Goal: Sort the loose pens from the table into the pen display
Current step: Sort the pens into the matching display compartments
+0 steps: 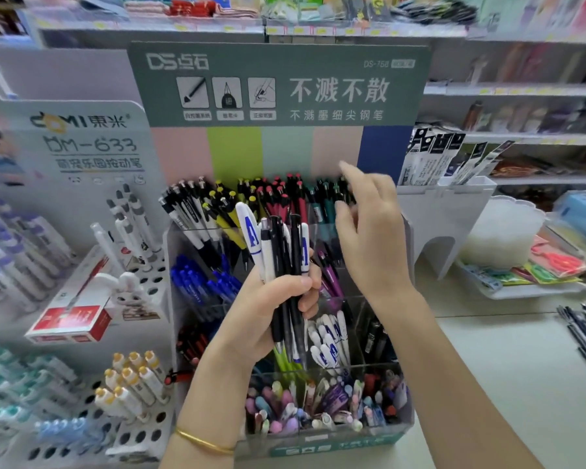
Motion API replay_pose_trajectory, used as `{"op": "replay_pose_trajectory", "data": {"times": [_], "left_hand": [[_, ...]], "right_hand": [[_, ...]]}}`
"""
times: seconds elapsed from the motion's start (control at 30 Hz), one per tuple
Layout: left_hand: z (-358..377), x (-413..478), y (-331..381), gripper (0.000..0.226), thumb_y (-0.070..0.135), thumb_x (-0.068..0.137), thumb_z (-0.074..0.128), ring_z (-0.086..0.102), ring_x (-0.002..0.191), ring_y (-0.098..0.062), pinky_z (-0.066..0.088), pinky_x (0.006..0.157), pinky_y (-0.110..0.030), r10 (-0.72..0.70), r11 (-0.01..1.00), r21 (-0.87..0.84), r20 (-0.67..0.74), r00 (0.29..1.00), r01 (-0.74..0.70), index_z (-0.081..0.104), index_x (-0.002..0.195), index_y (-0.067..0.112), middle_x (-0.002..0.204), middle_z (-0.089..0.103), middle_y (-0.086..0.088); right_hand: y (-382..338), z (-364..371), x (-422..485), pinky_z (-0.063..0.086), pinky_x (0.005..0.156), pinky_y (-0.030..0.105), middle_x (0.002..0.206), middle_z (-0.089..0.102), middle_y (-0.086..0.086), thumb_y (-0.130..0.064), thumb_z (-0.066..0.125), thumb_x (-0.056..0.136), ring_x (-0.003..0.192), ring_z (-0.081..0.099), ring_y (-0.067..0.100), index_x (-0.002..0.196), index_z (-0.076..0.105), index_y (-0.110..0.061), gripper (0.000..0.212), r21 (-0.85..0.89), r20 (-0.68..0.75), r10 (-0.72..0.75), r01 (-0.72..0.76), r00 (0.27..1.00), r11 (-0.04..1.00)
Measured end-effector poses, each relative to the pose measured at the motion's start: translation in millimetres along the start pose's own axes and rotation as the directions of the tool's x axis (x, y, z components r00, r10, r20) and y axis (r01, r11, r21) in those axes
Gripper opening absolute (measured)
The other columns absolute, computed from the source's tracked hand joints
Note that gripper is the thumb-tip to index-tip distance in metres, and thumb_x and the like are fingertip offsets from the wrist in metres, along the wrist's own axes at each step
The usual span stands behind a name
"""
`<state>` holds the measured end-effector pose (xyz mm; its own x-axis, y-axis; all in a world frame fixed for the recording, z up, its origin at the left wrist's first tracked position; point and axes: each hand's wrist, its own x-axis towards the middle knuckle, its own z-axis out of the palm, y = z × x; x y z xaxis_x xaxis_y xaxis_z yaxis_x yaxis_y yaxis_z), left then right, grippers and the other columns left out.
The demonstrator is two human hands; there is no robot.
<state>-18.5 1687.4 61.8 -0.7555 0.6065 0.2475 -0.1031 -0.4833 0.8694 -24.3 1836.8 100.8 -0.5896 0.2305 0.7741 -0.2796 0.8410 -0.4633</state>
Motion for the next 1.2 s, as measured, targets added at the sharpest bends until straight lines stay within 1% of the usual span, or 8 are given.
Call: {"op": "replay_pose_trajectory", "data": {"times": [0.07,0.13,0.23,0.33,0.6,0.73,1.0,1.2], "left_hand": [[1,-2,-1,0.017,0.006,0.073,0.06,0.044,0.054,-0.013,0.04,0.053,-0.025,-0.001,1.0,-0.026,0.02,1.0,0.001,0.062,0.089,0.012,0.075,0.052,-0.006],[0,-3,-2,0.015,0.004,0.075,0.057,0.043,0.053,-0.013,0.04,0.052,-0.025,-0.002,0.998,-0.055,0.054,0.999,0.005,0.059,0.089,0.008,0.073,0.052,-0.005],[-2,-8,-3,0.003,0.002,0.077,0.053,0.043,0.051,-0.01,0.041,0.051,-0.022,-0.004,0.995,-0.103,0.128,0.992,0.017,0.055,0.08,0.003,0.068,0.051,-0.001],[-6,-15,-3,0.005,0.003,0.077,0.052,0.044,0.051,-0.007,0.041,0.051,-0.02,-0.043,0.981,-0.18,0.189,0.981,0.078,0.056,0.078,0.003,0.068,0.049,-0.002],[-10,-29,-8,0.016,0.002,0.085,0.059,0.048,0.061,-0.005,0.044,0.058,-0.019,-0.121,0.913,-0.336,0.322,0.939,0.233,0.055,0.1,0.001,0.083,0.053,-0.004],[-10,-37,-15,0.018,0.0,0.089,0.052,0.045,0.061,-0.004,0.042,0.058,-0.017,-0.182,0.909,-0.306,0.318,0.931,0.282,0.058,0.105,0.005,0.08,0.048,0.0],[4,-37,-21,0.027,0.004,0.081,0.066,0.048,0.057,-0.006,0.045,0.055,-0.019,-0.262,0.879,-0.311,0.315,0.912,0.36,0.056,0.106,0.002,0.081,0.055,-0.005],[15,-37,-23,0.028,0.001,0.08,0.052,0.052,0.06,-0.009,0.048,0.056,-0.021,-0.321,0.834,-0.368,0.283,0.904,0.412,0.051,0.108,0.004,0.079,0.054,-0.005]], "right_hand": [[-11,-8,-8,0.048,0.071,0.028,0.086,0.059,-0.008,-0.019,0.055,0.093,0.072,0.058,0.014,0.107,0.068,-0.009,0.021,0.248,0.146,0.127,-0.161,0.981,0.955],[-19,-17,-12,0.045,0.055,0.026,0.063,0.059,-0.01,-0.029,0.055,0.096,0.056,0.055,0.012,0.089,0.07,-0.007,0.027,0.443,0.469,0.232,-0.454,0.852,0.773],[-22,-24,-15,0.037,0.047,0.021,0.069,0.062,0.006,-0.027,0.062,0.091,0.055,0.054,0.012,0.092,0.07,-0.016,0.014,0.438,0.738,0.144,-0.631,0.659,0.641],[-21,-25,-17,0.037,0.049,0.014,0.1,0.059,0.006,-0.018,0.065,0.089,0.06,0.056,0.008,0.102,0.069,-0.012,0.015,0.44,0.782,0.073,-0.632,0.619,0.638],[-17,-19,-31,0.035,0.052,0.024,0.073,0.056,0.006,-0.02,0.068,0.083,0.055,0.049,0.014,0.08,0.063,-0.018,0.006,0.467,0.818,0.043,-0.705,0.574,0.534],[-10,-22,-39,0.026,0.05,0.023,0.064,0.05,-0.002,-0.012,0.058,0.09,0.055,0.037,0.012,0.095,0.061,0.002,0.016,0.461,0.85,-0.026,-0.72,0.525,0.518],[3,-36,-49,0.034,0.048,0.017,0.069,0.052,-0.001,-0.016,0.057,0.086,0.051,0.041,0.007,0.115,0.054,-0.002,0.032,0.442,0.878,0.003,-0.814,0.479,0.376],[12,-50,-50,0.039,0.066,0.026,0.073,0.053,-0.003,-0.02,0.059,0.088,0.063,0.041,0.01,0.11,0.063,-0.016,0.023,0.433,0.876,0.058,-0.834,0.478,0.341]]}}
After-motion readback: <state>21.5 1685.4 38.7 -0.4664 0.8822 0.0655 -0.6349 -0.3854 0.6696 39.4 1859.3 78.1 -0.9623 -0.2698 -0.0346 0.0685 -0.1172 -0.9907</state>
